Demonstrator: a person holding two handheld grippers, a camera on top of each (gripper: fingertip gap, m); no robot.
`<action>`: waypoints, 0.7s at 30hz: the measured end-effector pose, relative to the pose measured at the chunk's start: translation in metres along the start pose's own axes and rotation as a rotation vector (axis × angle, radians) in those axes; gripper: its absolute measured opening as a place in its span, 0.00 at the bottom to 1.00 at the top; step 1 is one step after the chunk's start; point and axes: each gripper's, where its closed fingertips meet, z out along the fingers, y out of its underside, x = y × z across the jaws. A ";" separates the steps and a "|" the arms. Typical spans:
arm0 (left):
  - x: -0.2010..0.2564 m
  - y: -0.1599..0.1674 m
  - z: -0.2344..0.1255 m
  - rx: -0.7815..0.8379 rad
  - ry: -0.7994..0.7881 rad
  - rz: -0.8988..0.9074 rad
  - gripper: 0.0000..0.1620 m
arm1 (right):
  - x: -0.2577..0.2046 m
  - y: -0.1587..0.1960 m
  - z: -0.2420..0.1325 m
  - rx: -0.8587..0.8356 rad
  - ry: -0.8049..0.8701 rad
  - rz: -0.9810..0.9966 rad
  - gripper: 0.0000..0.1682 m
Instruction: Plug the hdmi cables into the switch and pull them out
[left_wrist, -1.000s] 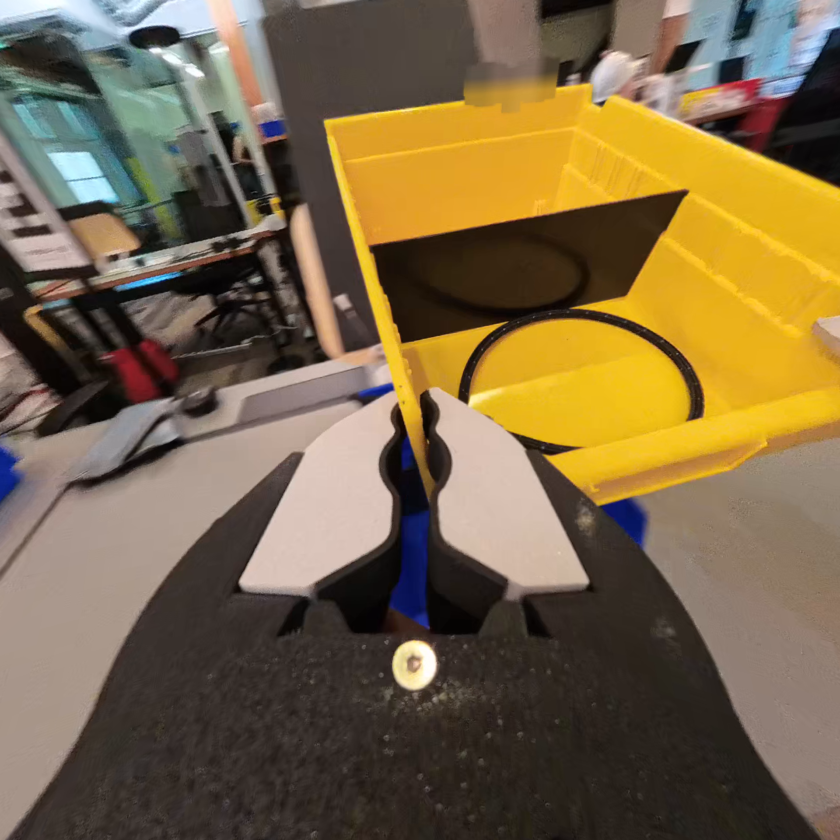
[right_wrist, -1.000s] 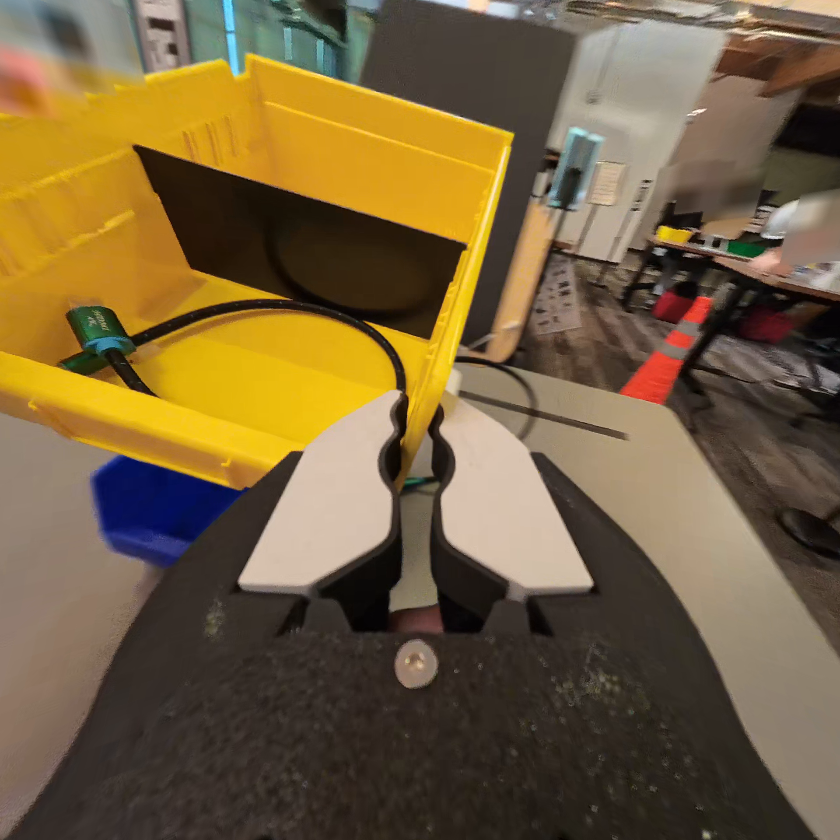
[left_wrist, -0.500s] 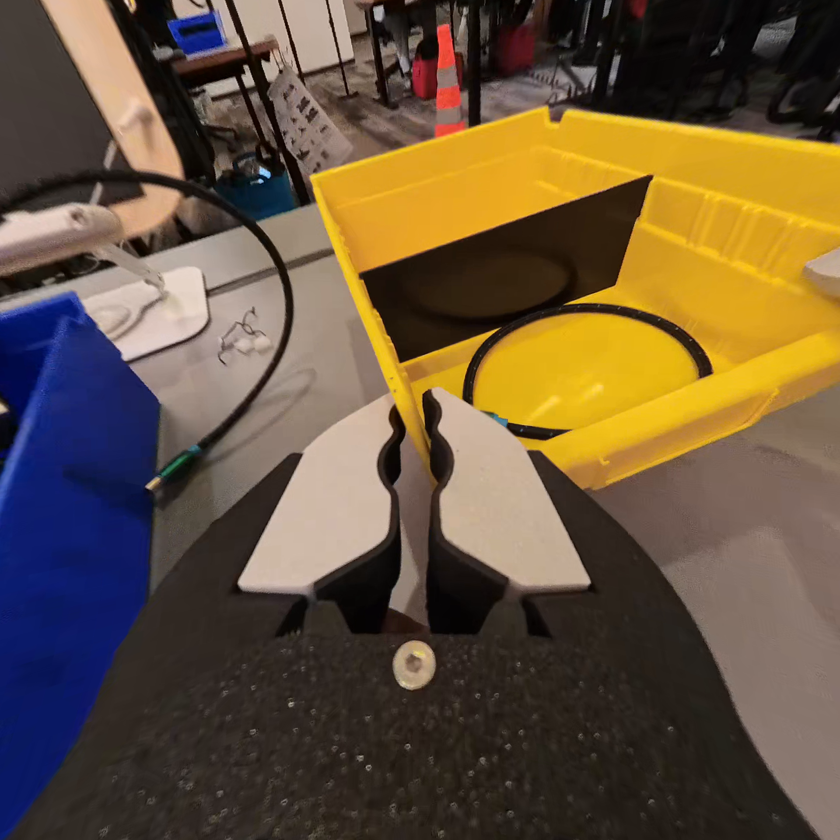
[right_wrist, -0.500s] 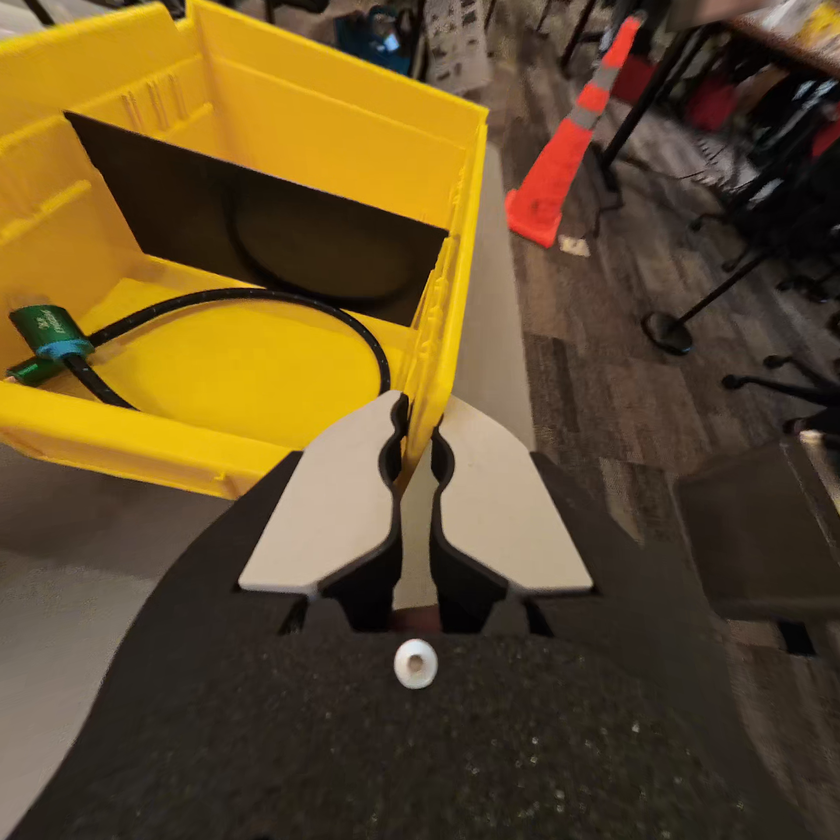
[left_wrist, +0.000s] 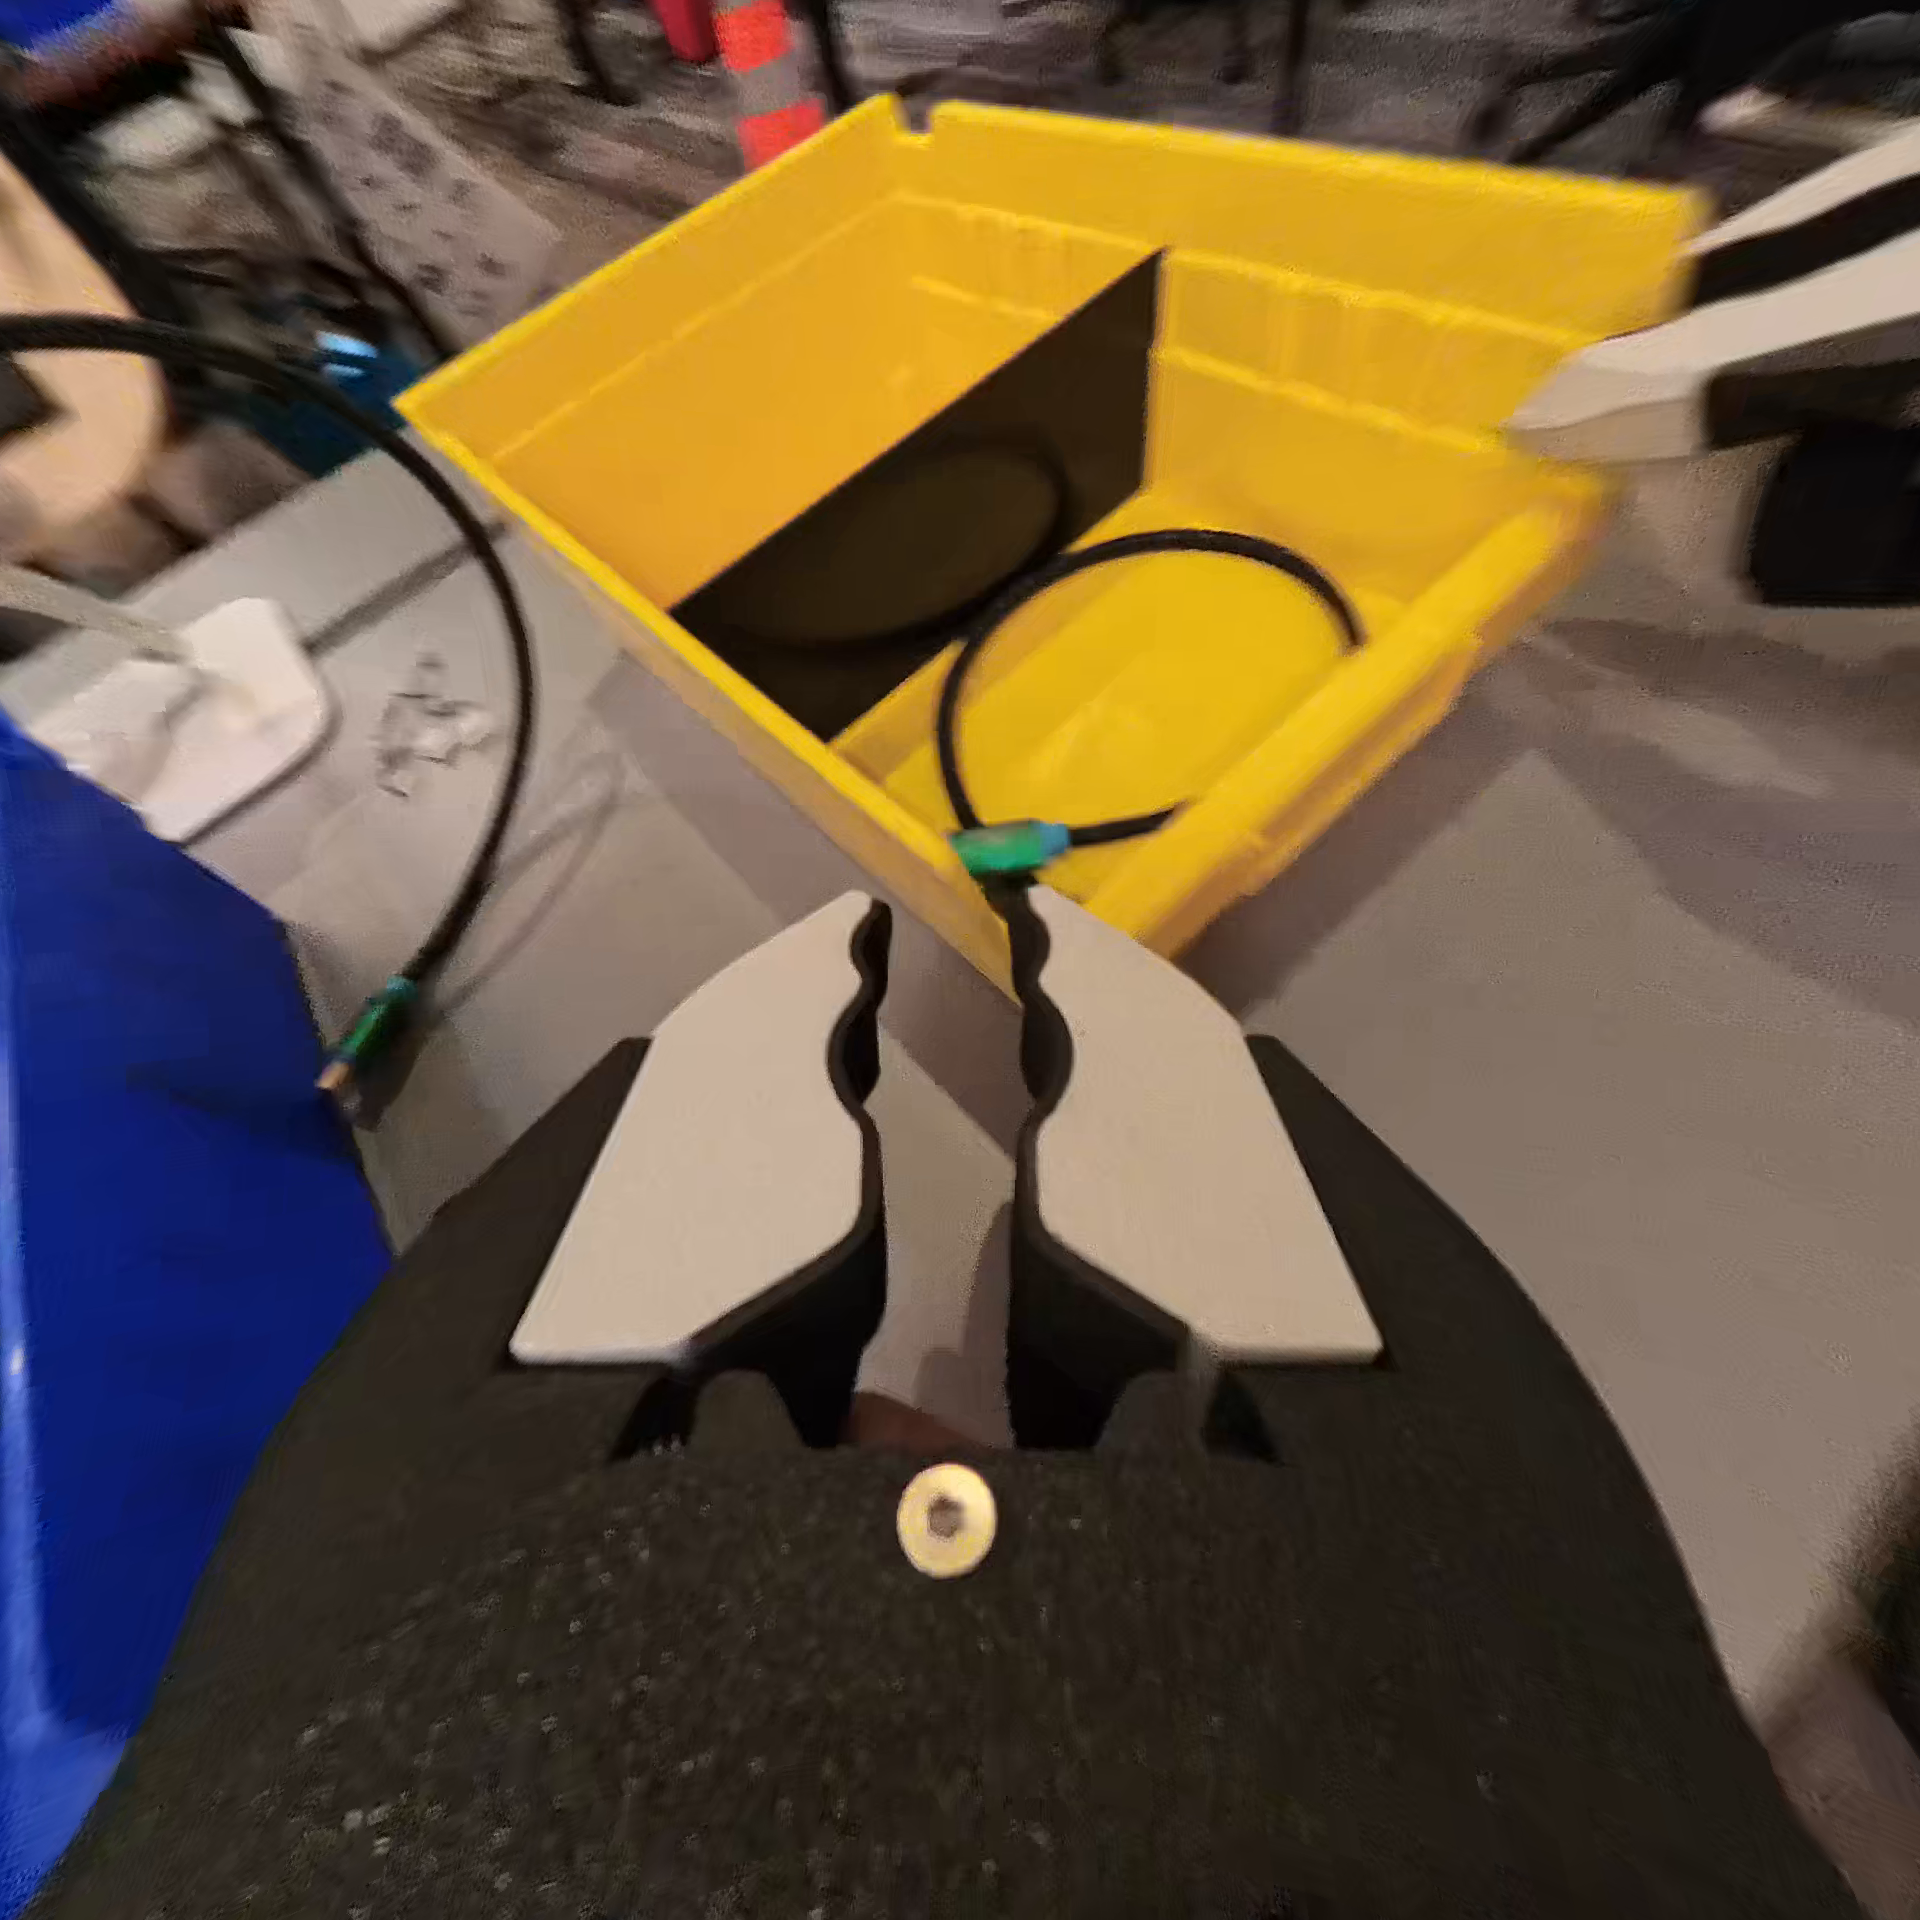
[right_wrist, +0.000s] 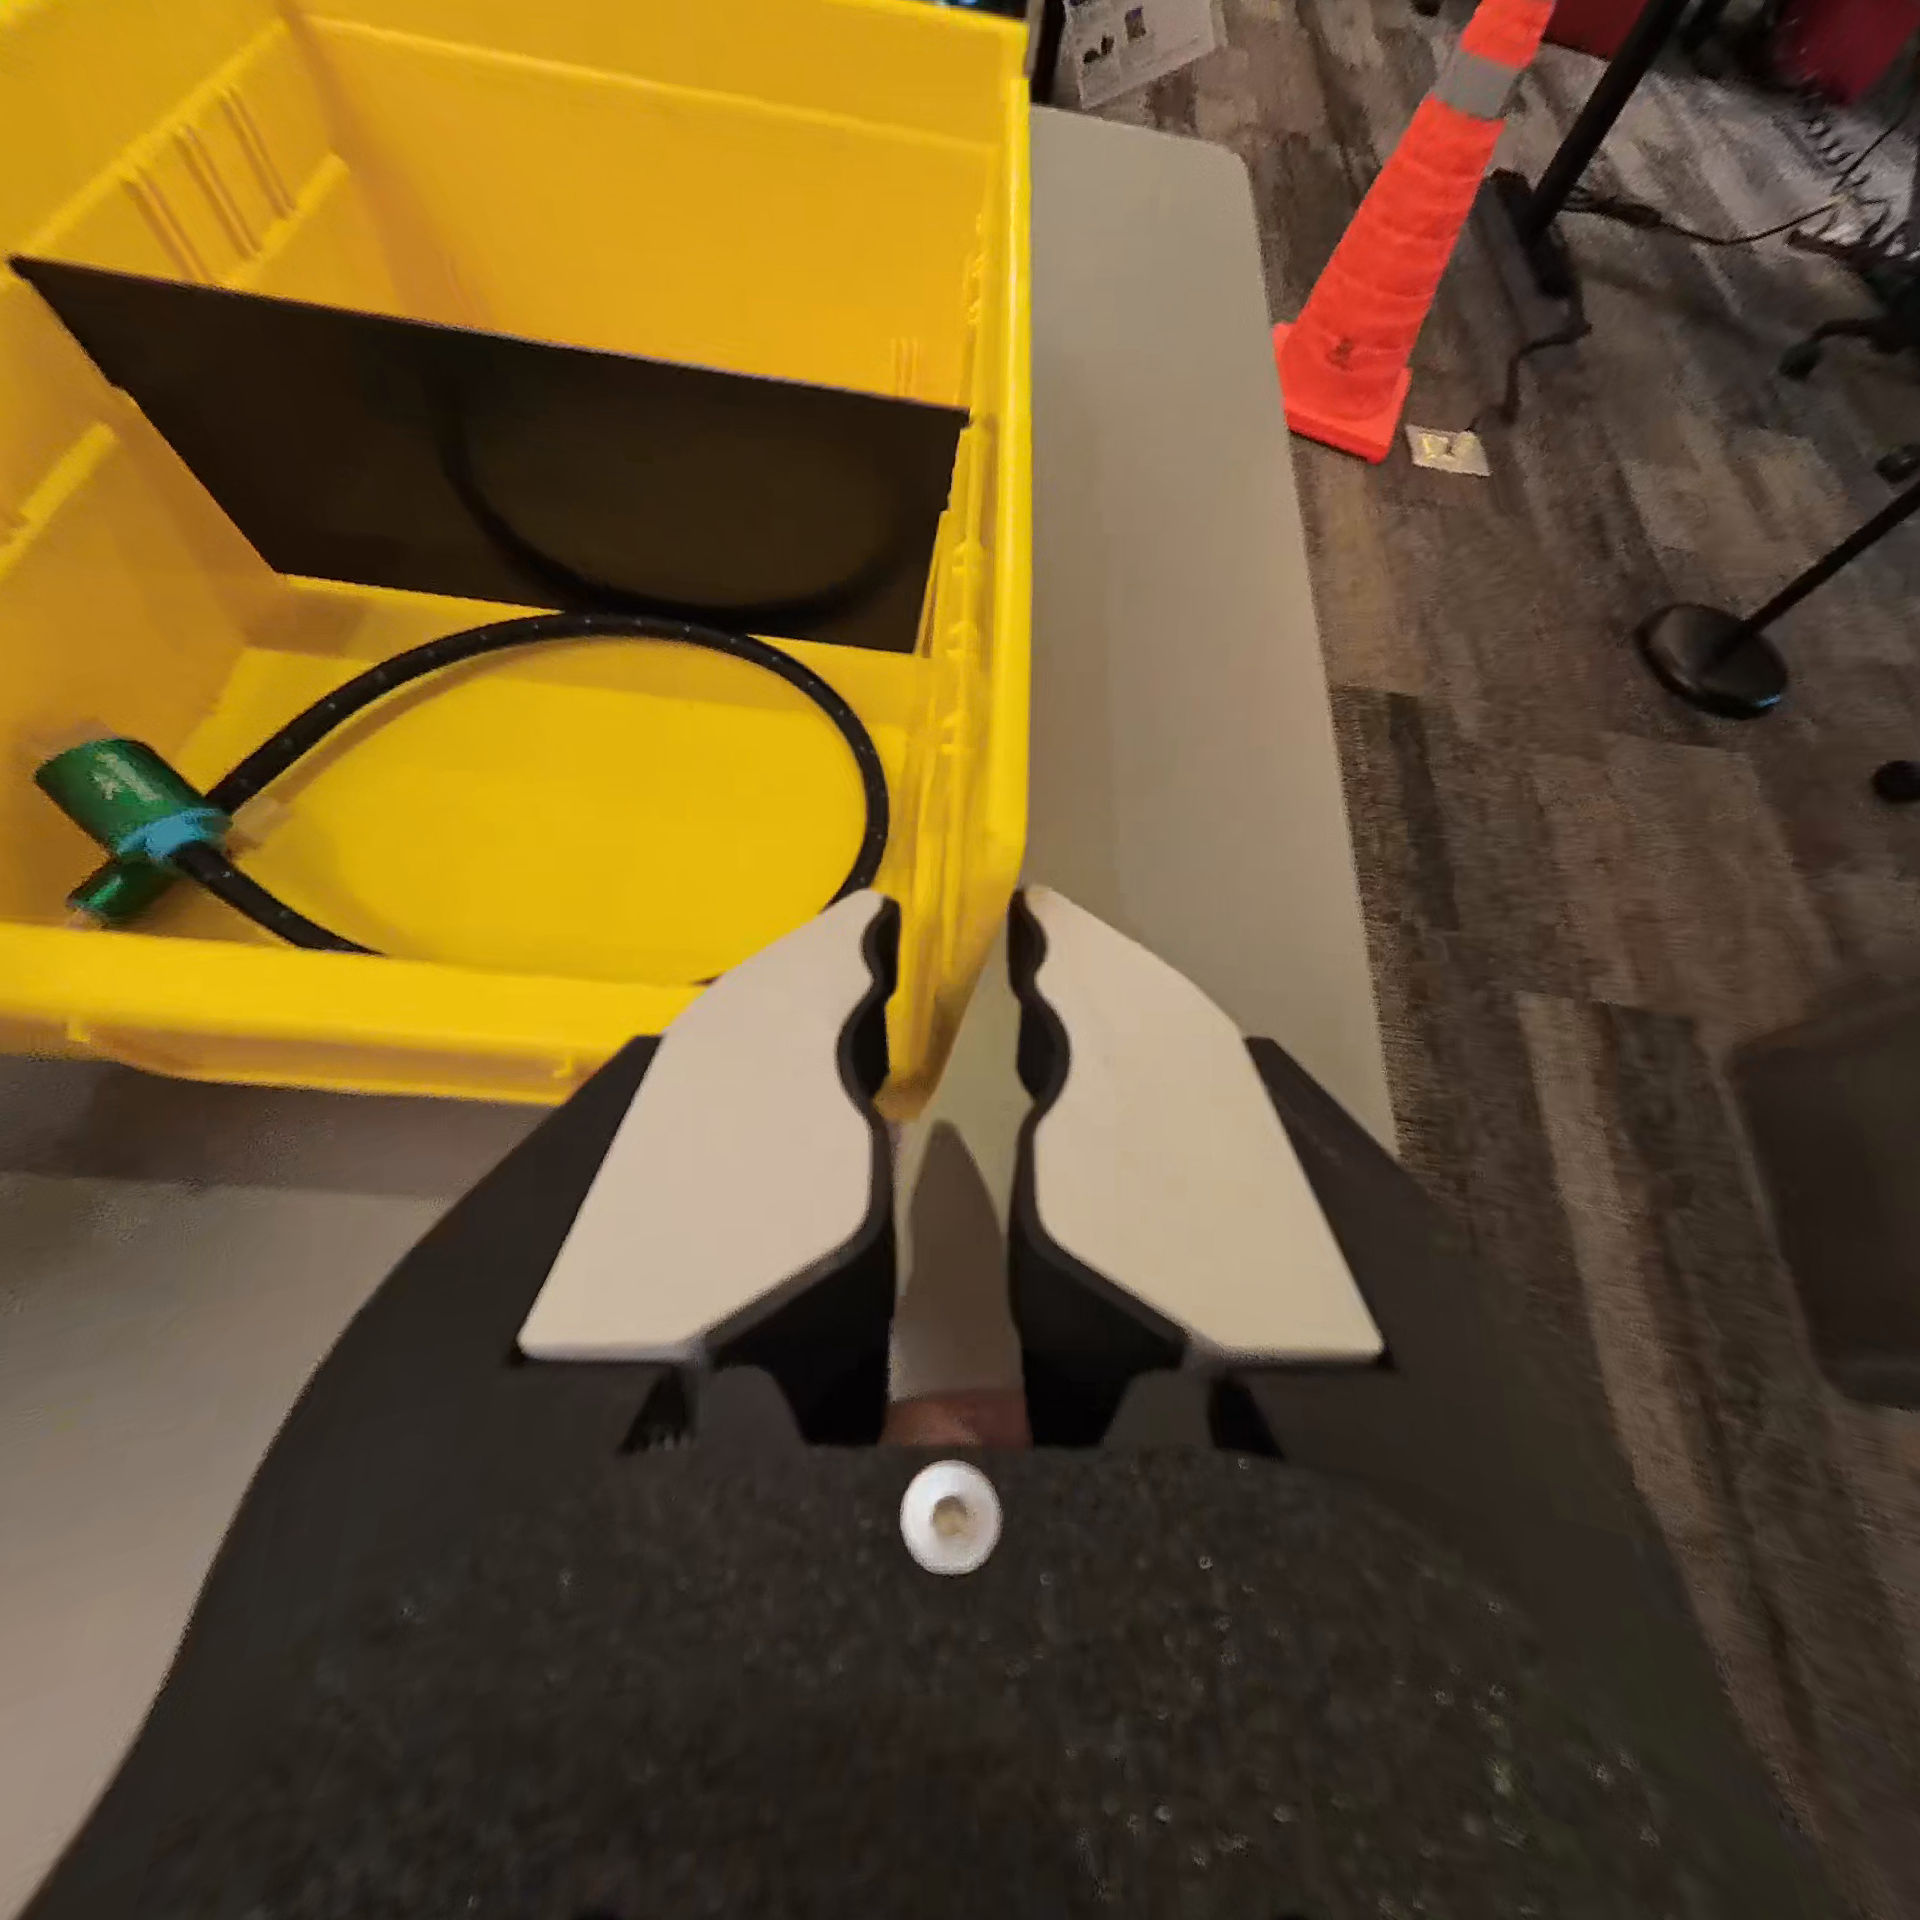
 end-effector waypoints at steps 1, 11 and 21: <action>0.002 0.001 -0.017 -0.003 0.080 -0.029 0.14 | -0.001 -0.003 -0.009 0.004 0.022 -0.025 0.14; -0.263 0.097 -0.182 0.091 -0.545 -0.266 0.28 | -0.290 -0.023 -0.097 0.131 -0.584 -0.145 0.23; -0.276 0.170 -0.137 -0.051 -0.302 -0.354 0.18 | -0.369 -0.050 0.002 0.082 -0.227 -0.128 0.24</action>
